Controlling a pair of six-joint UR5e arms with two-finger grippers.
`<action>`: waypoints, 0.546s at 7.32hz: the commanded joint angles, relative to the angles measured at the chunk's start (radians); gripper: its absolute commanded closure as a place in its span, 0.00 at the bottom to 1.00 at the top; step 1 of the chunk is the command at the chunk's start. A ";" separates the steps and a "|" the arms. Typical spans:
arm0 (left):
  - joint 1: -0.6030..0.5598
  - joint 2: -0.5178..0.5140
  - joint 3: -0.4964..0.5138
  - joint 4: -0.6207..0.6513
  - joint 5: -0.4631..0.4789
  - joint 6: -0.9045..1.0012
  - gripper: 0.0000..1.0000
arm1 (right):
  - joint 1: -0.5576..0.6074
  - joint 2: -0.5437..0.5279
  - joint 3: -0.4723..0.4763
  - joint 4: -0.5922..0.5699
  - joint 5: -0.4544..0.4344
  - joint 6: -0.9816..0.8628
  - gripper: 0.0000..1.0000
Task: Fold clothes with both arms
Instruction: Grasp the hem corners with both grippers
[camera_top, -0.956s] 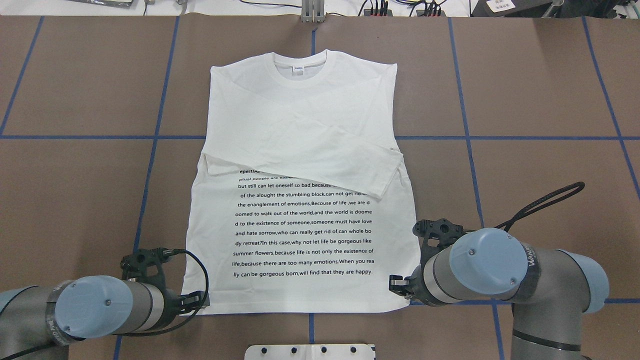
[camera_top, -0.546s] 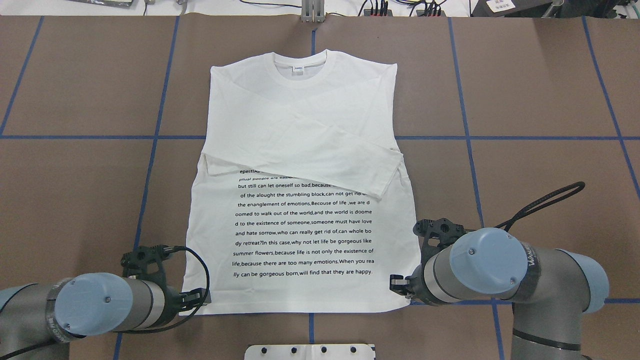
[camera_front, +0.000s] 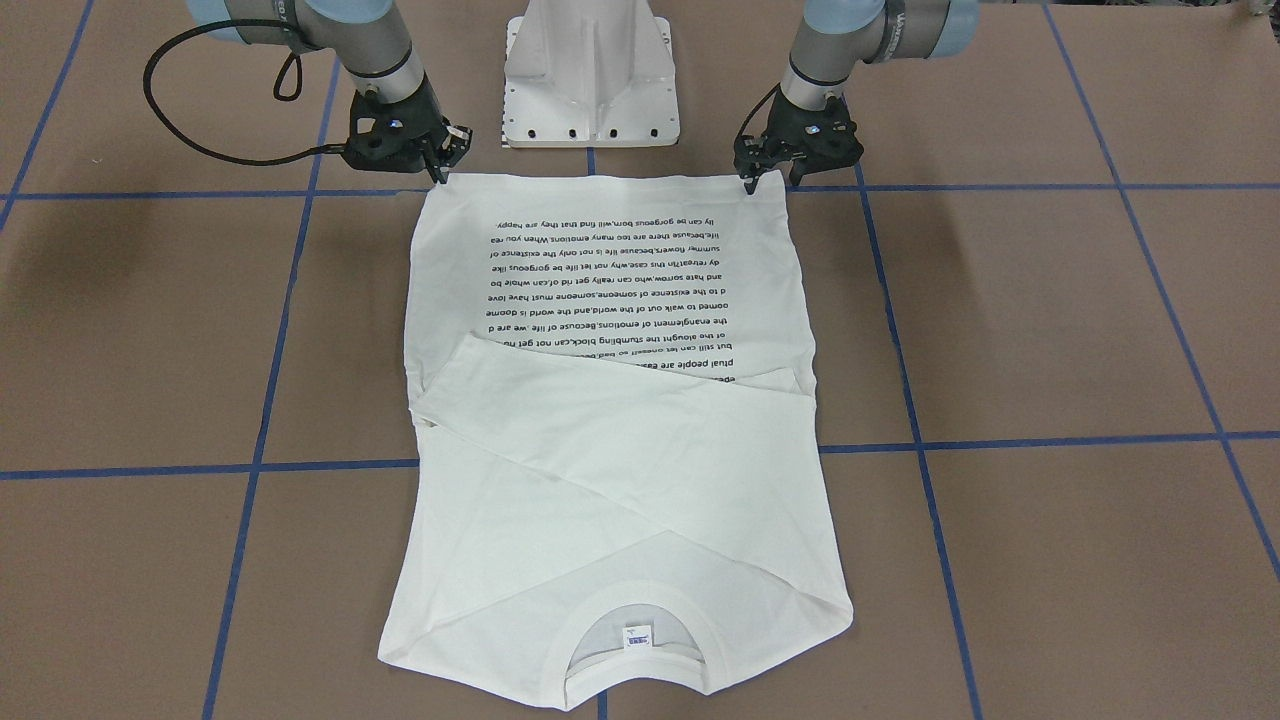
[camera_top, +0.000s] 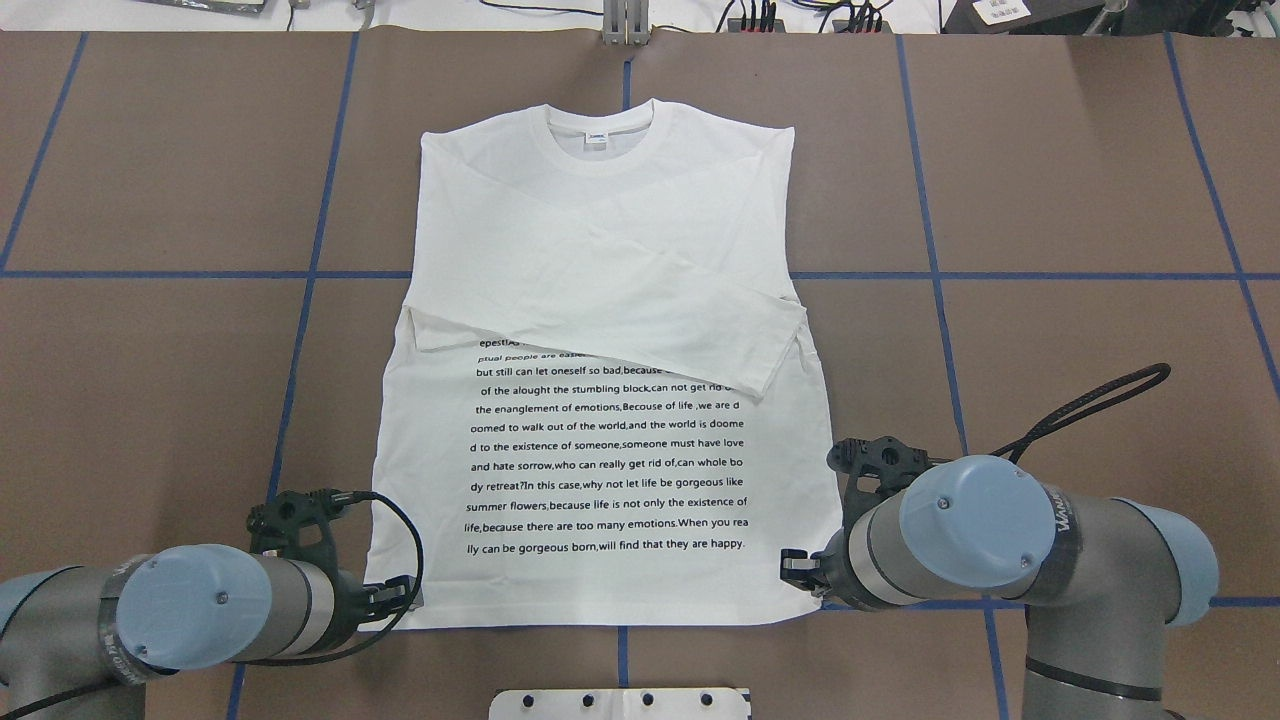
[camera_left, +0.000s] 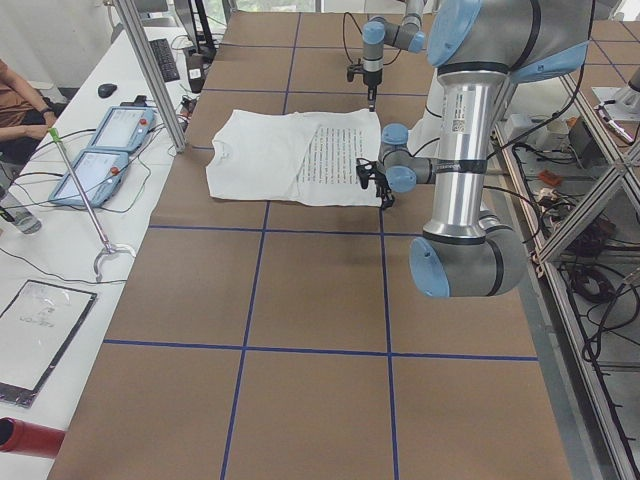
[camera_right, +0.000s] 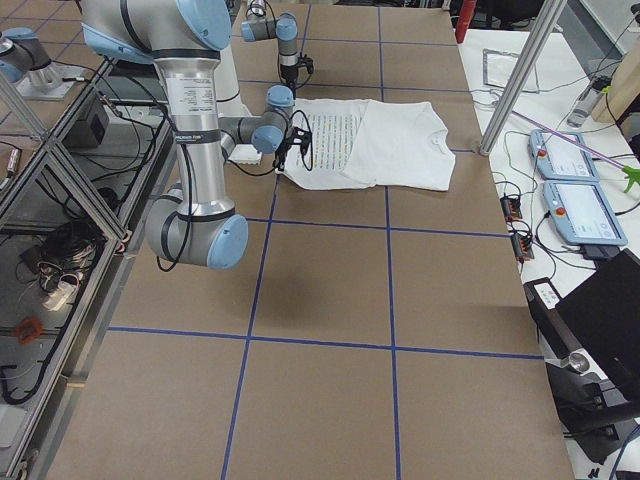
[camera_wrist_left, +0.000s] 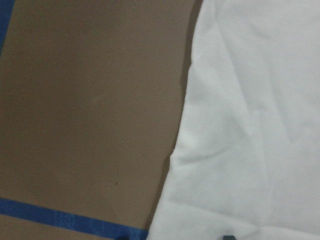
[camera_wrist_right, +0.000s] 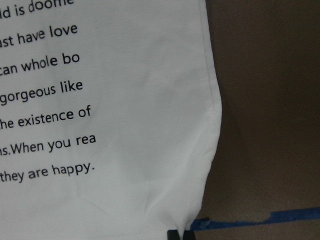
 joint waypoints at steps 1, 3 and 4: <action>0.000 -0.038 -0.005 0.036 0.000 -0.002 0.68 | 0.009 0.000 0.001 0.000 0.005 -0.001 1.00; 0.000 -0.072 -0.008 0.072 -0.003 -0.002 0.83 | 0.017 -0.003 0.001 0.000 0.008 -0.003 1.00; -0.003 -0.074 -0.013 0.072 -0.003 -0.002 0.93 | 0.018 -0.005 0.001 0.000 0.008 -0.003 1.00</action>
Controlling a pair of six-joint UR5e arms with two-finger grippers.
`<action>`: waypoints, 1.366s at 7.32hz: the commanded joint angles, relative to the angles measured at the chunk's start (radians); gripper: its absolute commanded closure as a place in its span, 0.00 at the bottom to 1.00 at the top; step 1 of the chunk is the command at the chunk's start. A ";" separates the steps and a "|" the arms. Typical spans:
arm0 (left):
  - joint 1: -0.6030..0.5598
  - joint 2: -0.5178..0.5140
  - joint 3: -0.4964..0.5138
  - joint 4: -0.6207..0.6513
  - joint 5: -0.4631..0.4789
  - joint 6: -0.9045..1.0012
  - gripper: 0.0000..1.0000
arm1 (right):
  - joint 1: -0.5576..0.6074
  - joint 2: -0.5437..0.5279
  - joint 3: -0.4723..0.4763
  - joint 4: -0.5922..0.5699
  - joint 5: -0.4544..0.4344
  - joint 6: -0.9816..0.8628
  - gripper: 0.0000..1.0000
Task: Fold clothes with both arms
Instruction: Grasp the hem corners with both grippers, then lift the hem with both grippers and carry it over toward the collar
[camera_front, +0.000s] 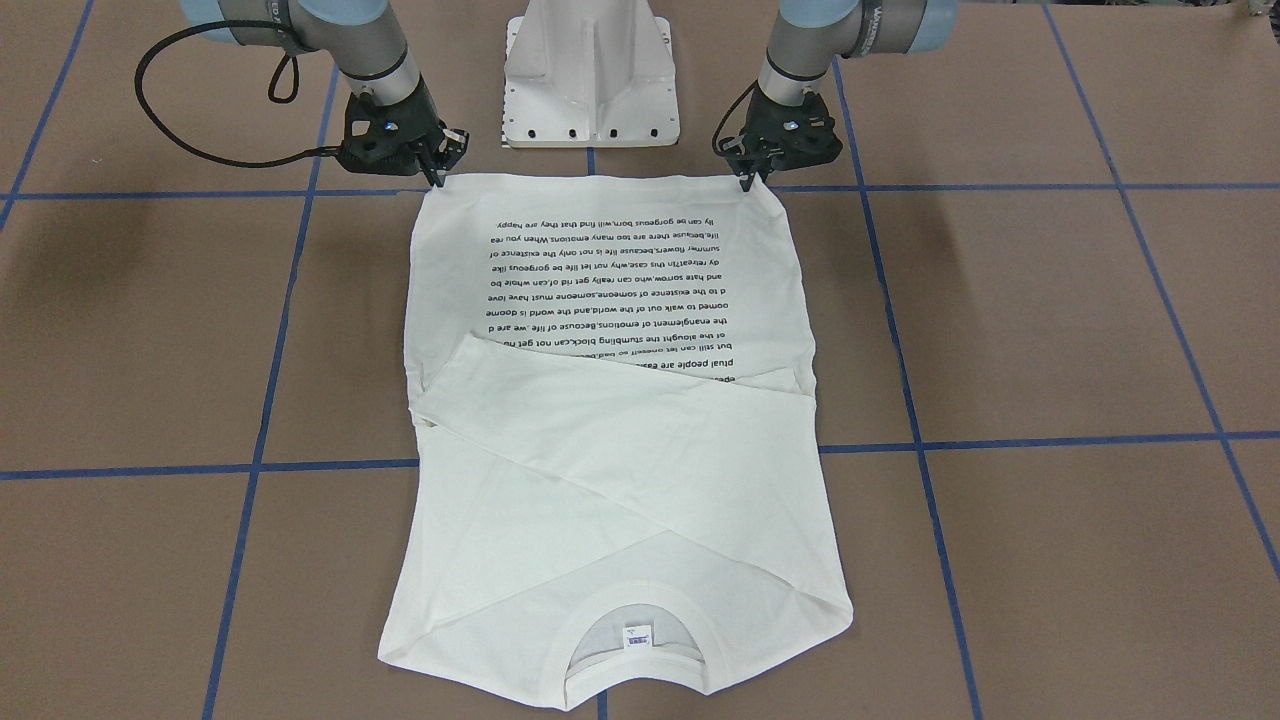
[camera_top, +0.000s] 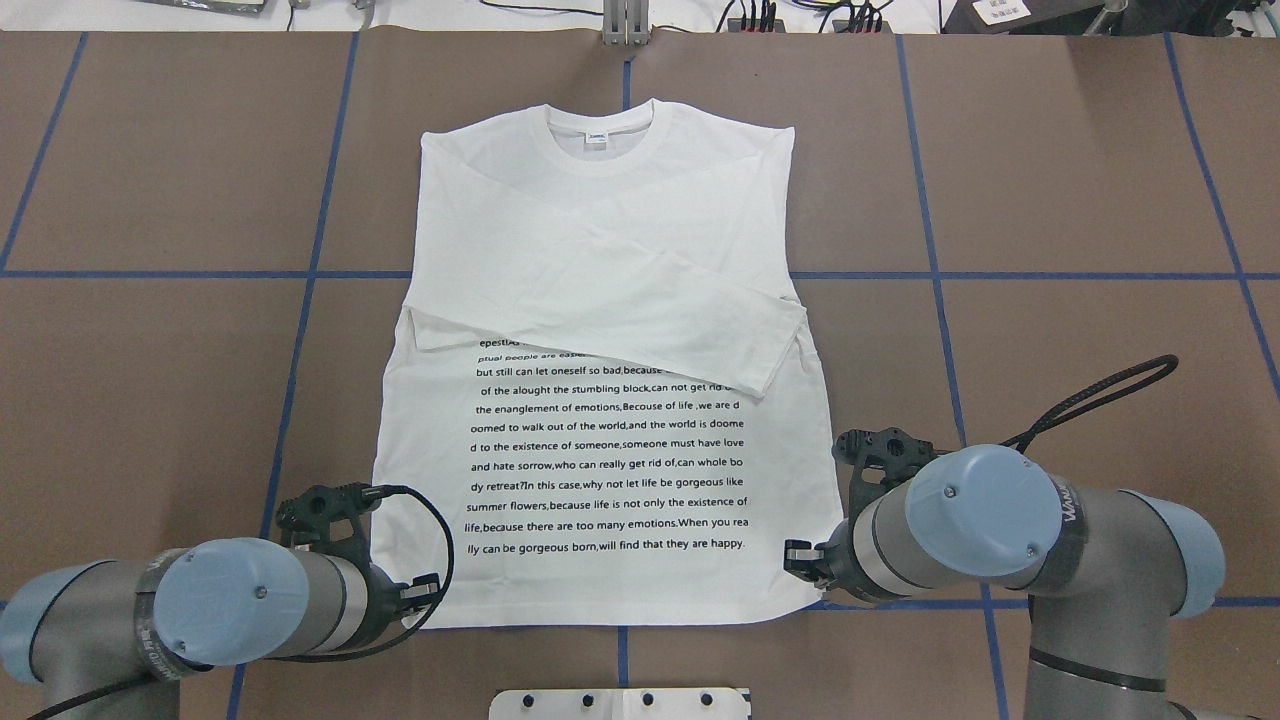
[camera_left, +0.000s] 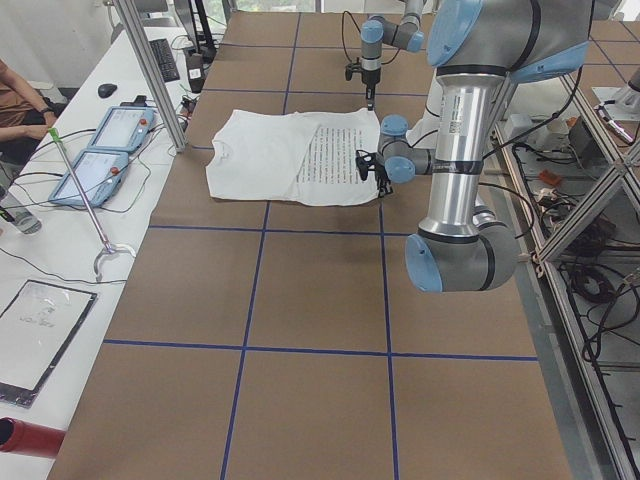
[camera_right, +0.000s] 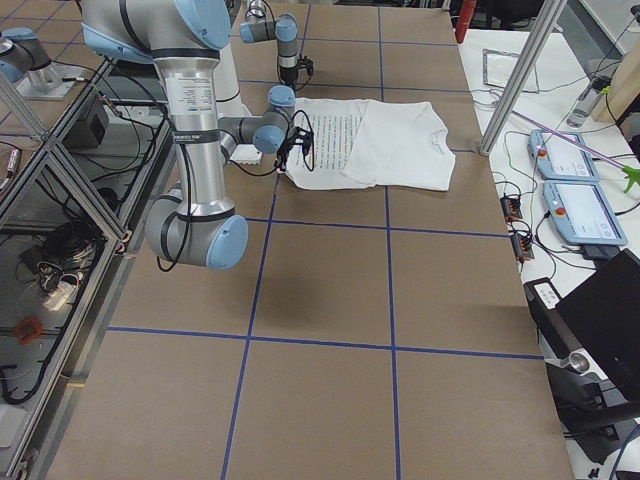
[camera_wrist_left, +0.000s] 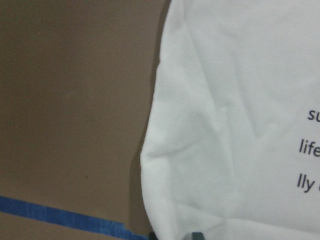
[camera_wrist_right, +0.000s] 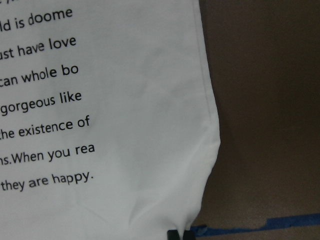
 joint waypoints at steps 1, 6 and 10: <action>-0.013 -0.009 -0.018 0.007 -0.002 0.000 1.00 | 0.006 0.000 0.000 0.000 0.001 0.000 1.00; -0.097 -0.005 -0.128 0.071 -0.011 0.023 1.00 | 0.054 0.003 0.095 0.000 0.010 0.000 1.00; -0.045 0.005 -0.233 0.120 -0.015 0.040 1.00 | 0.086 -0.158 0.265 -0.002 0.134 0.001 1.00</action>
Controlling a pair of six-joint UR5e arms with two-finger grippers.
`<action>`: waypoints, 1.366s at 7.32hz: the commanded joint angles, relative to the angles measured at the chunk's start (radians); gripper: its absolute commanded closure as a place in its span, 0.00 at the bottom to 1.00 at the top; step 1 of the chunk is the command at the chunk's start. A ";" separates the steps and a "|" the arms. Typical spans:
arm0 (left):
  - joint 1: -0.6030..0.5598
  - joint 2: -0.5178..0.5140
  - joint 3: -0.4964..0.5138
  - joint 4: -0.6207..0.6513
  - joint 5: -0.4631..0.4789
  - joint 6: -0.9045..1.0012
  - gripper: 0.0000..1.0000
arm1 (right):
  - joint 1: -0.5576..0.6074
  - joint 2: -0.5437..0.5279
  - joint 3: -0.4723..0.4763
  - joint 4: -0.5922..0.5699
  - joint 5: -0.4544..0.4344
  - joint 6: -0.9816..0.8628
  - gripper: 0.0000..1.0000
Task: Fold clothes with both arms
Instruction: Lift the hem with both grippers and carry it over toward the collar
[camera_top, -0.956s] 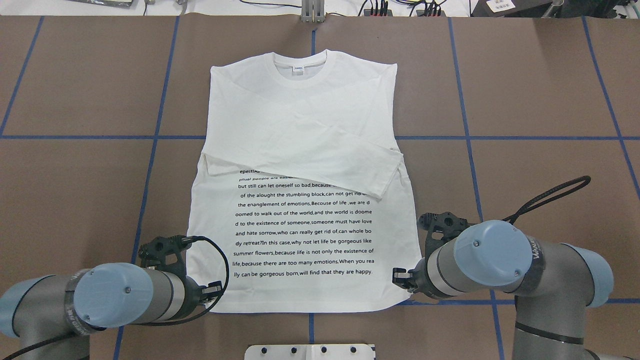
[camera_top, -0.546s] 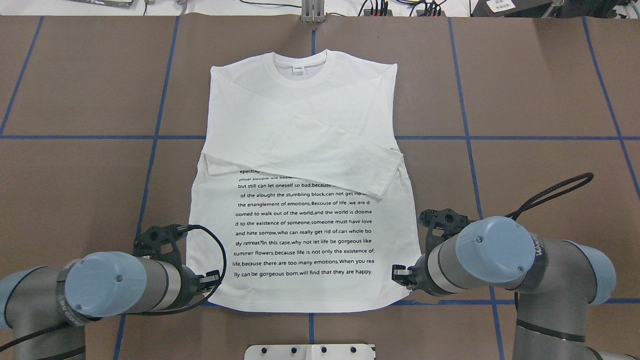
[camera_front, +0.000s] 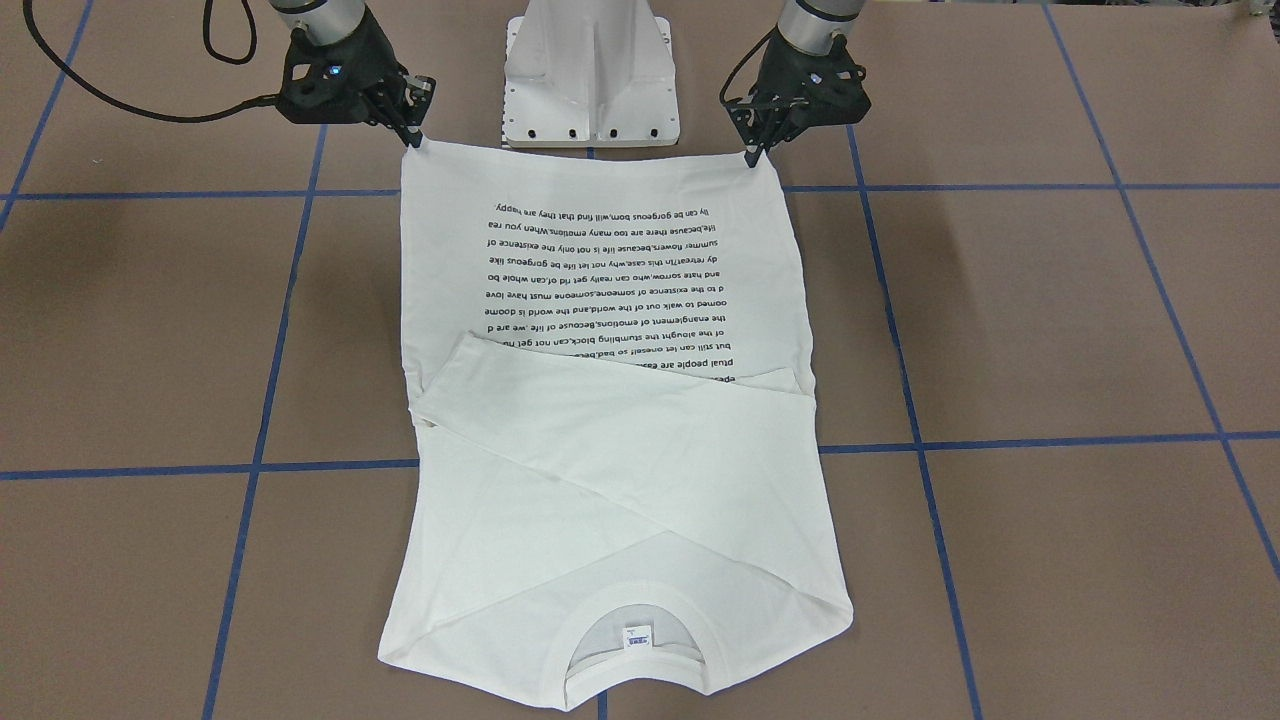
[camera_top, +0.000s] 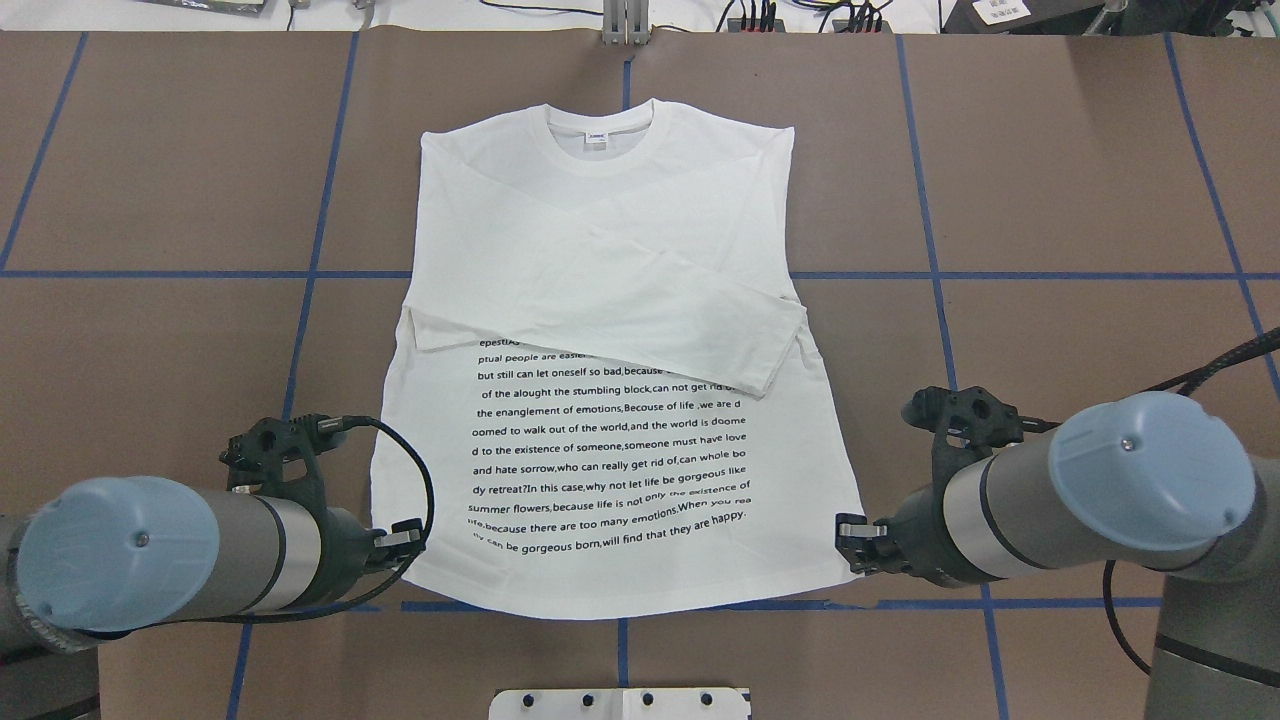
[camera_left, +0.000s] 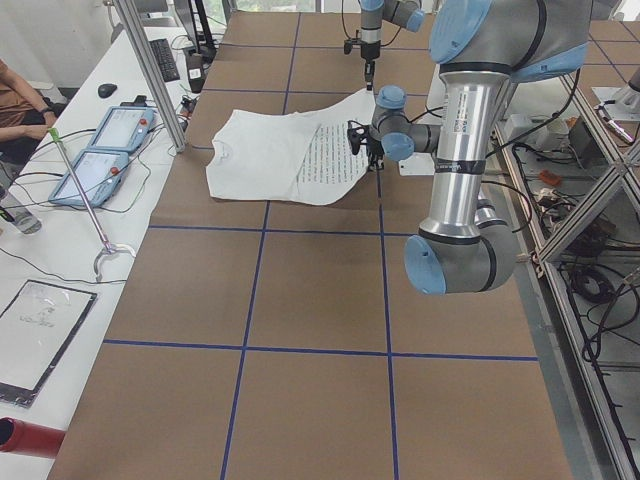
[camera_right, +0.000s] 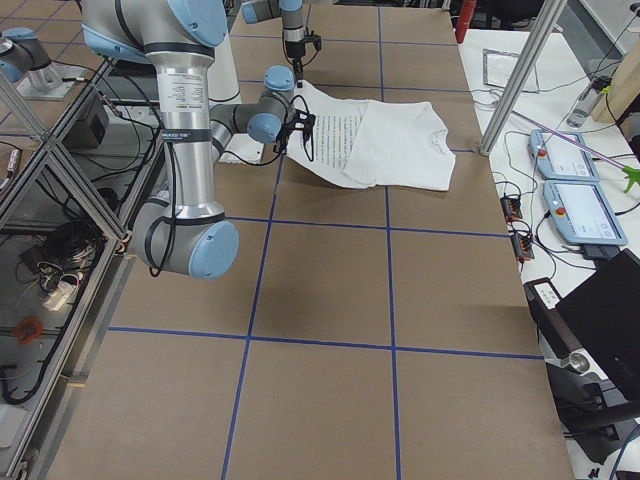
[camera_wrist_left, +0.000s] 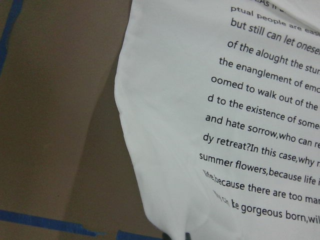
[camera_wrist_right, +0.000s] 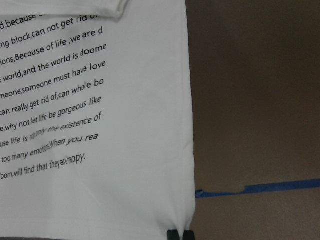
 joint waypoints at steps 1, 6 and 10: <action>0.098 -0.003 -0.075 0.039 -0.002 -0.005 1.00 | 0.002 -0.052 0.056 0.000 0.110 0.012 1.00; 0.281 0.000 -0.213 0.111 0.001 -0.101 1.00 | 0.002 -0.118 0.139 -0.002 0.256 0.012 1.00; 0.070 -0.037 -0.201 0.110 -0.041 -0.042 1.00 | 0.170 0.108 -0.049 -0.002 0.253 -0.003 1.00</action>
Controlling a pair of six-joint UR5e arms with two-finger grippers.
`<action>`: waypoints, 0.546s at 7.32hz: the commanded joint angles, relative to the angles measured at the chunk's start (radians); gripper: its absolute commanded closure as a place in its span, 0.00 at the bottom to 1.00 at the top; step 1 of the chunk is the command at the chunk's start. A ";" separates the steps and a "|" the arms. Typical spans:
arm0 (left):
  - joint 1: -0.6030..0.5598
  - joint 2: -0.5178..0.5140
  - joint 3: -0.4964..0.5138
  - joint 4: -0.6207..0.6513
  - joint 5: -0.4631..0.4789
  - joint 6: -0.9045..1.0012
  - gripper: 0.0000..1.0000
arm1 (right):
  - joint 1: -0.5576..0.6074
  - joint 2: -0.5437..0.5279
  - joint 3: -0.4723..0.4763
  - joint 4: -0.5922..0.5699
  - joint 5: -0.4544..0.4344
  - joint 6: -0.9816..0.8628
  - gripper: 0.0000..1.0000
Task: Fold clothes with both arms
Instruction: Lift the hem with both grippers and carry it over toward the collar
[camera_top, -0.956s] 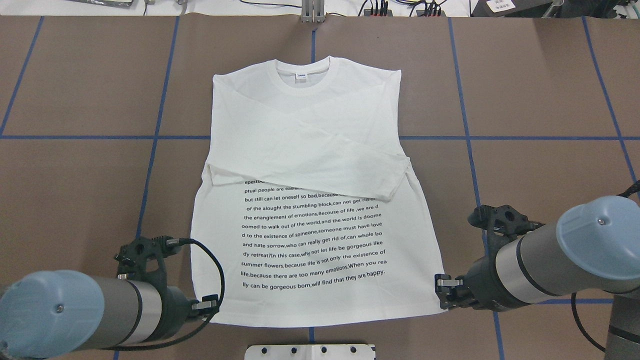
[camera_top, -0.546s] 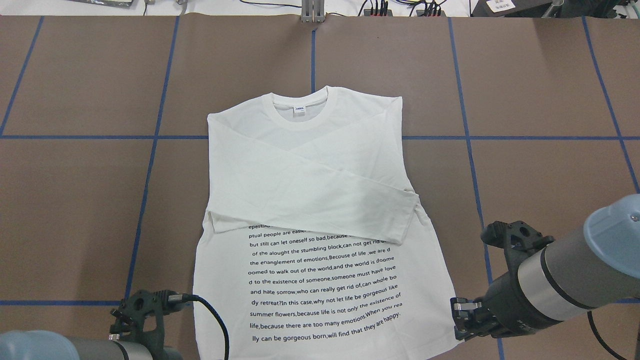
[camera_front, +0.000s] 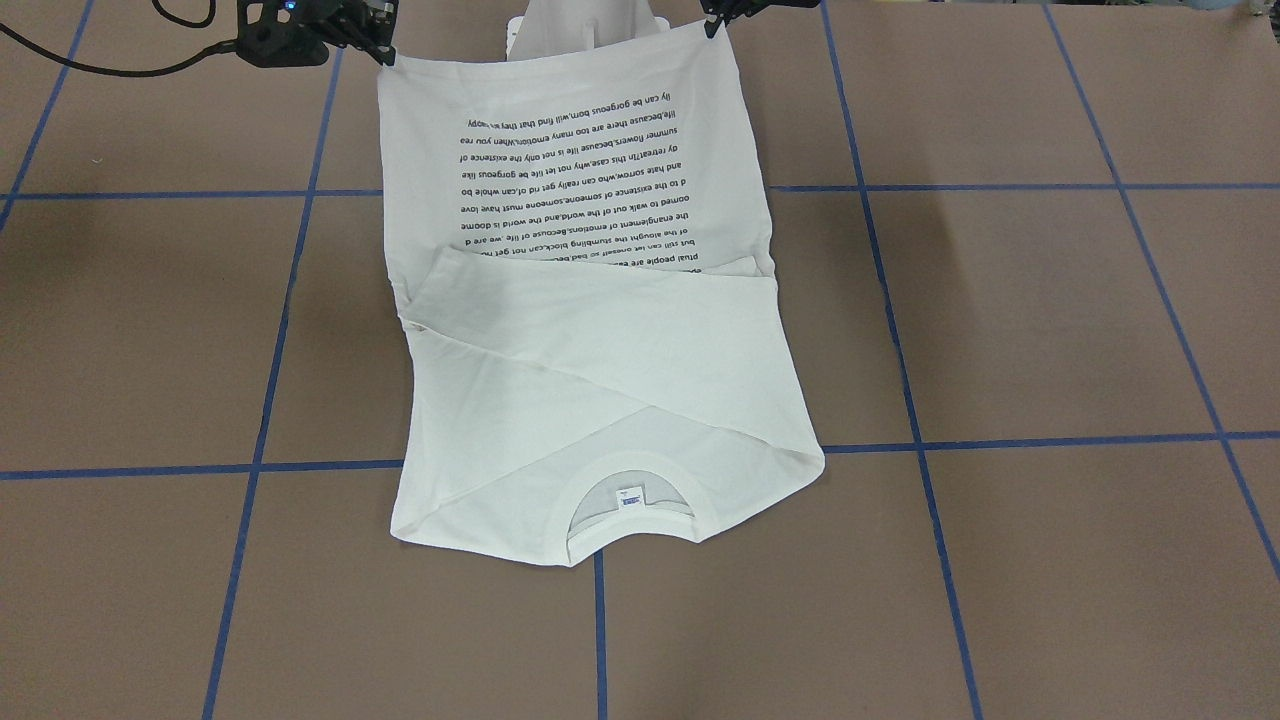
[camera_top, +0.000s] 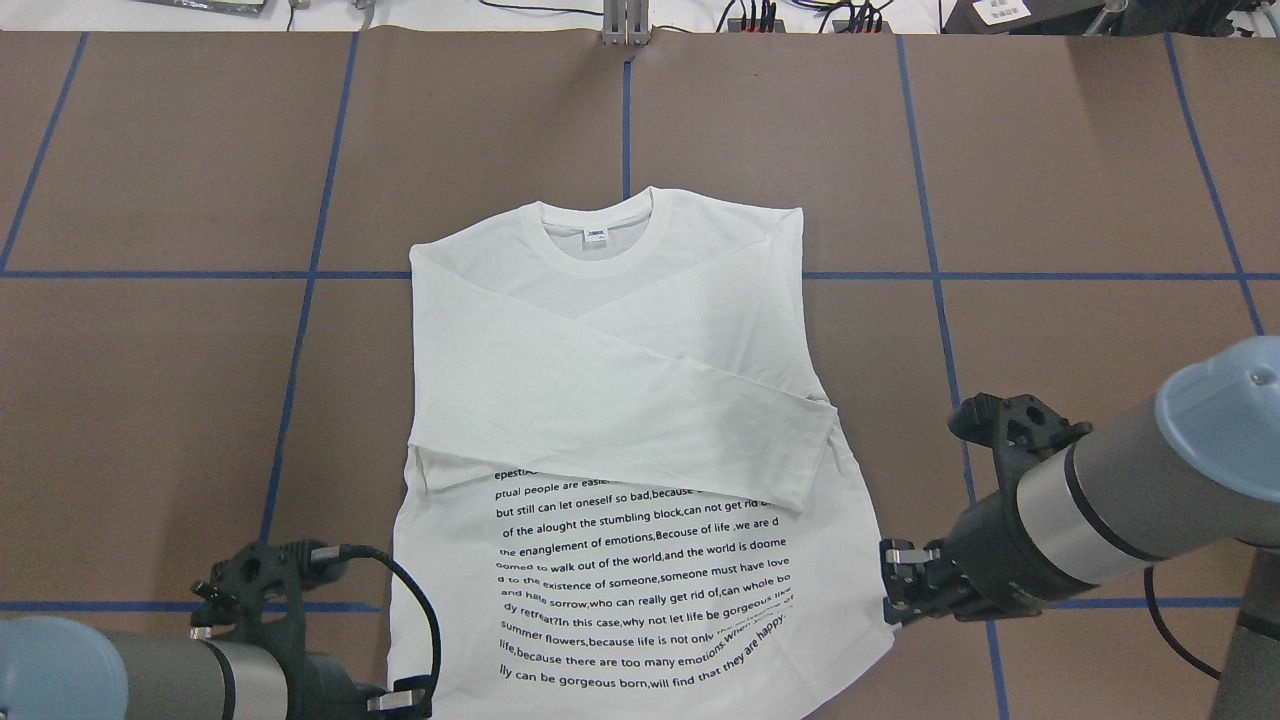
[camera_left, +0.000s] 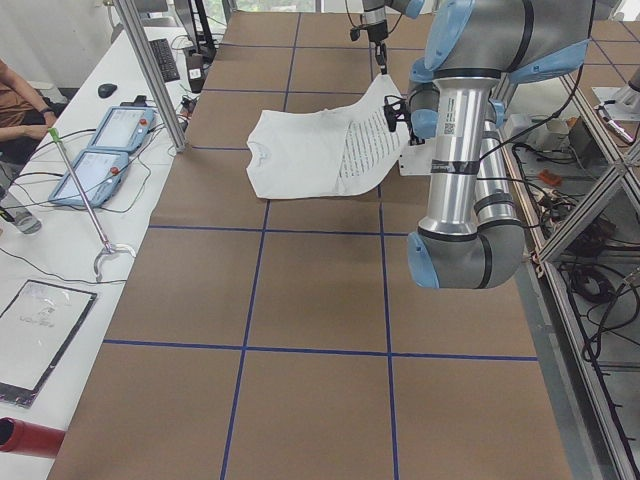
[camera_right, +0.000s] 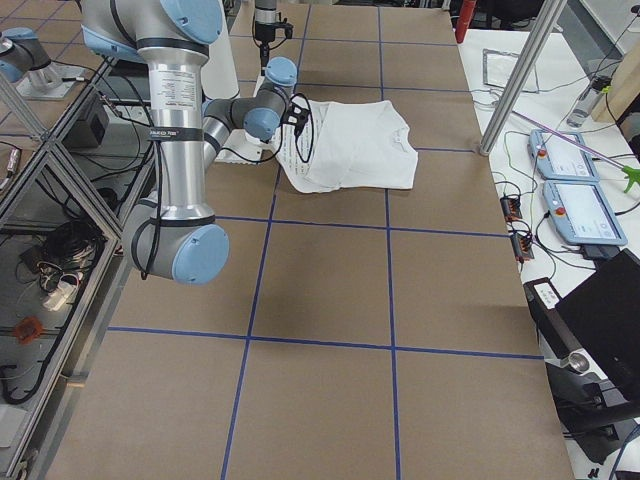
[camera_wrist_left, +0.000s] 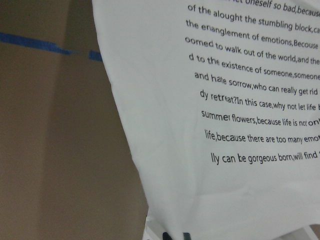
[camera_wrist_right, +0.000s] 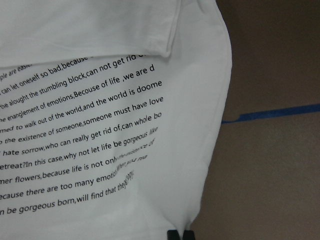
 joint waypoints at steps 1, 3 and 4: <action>-0.163 -0.060 0.005 0.000 -0.051 0.085 1.00 | 0.119 0.130 -0.104 -0.001 -0.001 -0.008 1.00; -0.315 -0.066 0.013 0.000 -0.155 0.139 1.00 | 0.264 0.161 -0.141 0.002 0.006 -0.070 1.00; -0.369 -0.071 0.034 0.000 -0.163 0.148 1.00 | 0.327 0.199 -0.186 0.002 0.005 -0.089 1.00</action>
